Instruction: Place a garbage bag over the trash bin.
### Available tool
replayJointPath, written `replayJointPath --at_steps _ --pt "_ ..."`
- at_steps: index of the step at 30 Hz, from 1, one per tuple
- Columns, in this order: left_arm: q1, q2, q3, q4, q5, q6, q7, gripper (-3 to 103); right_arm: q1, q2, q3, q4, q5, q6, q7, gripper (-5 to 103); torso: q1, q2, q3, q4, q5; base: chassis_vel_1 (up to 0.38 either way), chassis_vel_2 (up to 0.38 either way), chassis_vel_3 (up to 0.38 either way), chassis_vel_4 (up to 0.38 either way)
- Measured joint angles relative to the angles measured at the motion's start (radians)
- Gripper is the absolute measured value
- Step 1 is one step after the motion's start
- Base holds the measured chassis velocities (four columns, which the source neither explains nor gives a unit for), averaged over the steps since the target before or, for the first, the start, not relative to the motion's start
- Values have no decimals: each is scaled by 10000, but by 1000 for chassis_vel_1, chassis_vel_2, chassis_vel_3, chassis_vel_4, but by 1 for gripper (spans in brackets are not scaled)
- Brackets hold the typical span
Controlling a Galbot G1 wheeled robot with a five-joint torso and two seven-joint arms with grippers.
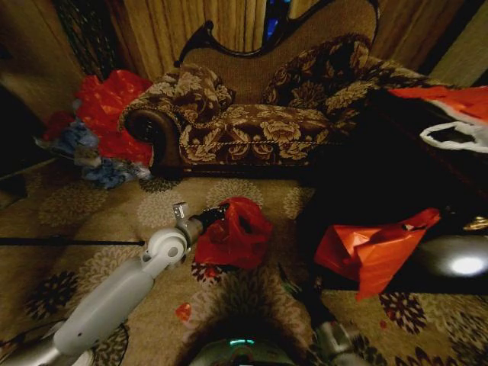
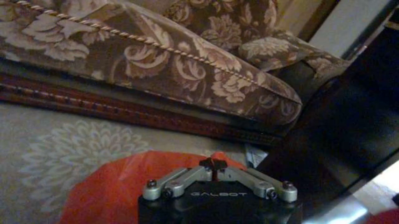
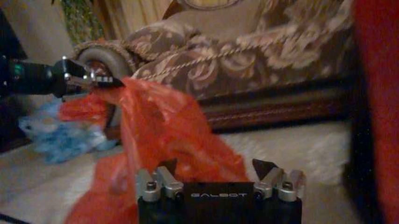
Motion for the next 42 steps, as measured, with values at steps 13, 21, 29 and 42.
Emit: replayJointPath --at_steps 13,21,29,42 --pt "-329 561 453 -67 -253 31 155 0 3606 -922 -1237 -1305 4058 -1247 32 30 1 0 1 1 -6 0 0 0 0" --pt "-654 641 443 -489 -612 52 160 0 4927 -924 -2087 -1913 5014 -1588 85 3 1 0 0 -1 -1 0 0 0 0" --pt "-1227 778 439 -1048 -1356 163 19 0 5940 -510 -2825 -2320 5392 -1692 23 0 0 0 0 -1 -2 0 0 0 0" --pt "-492 539 361 -2134 -2239 -143 -373 0 7254 555 -2936 -3769 5500 -1627 -719 0 0 -1 0 0 -1 0 0 0 0"
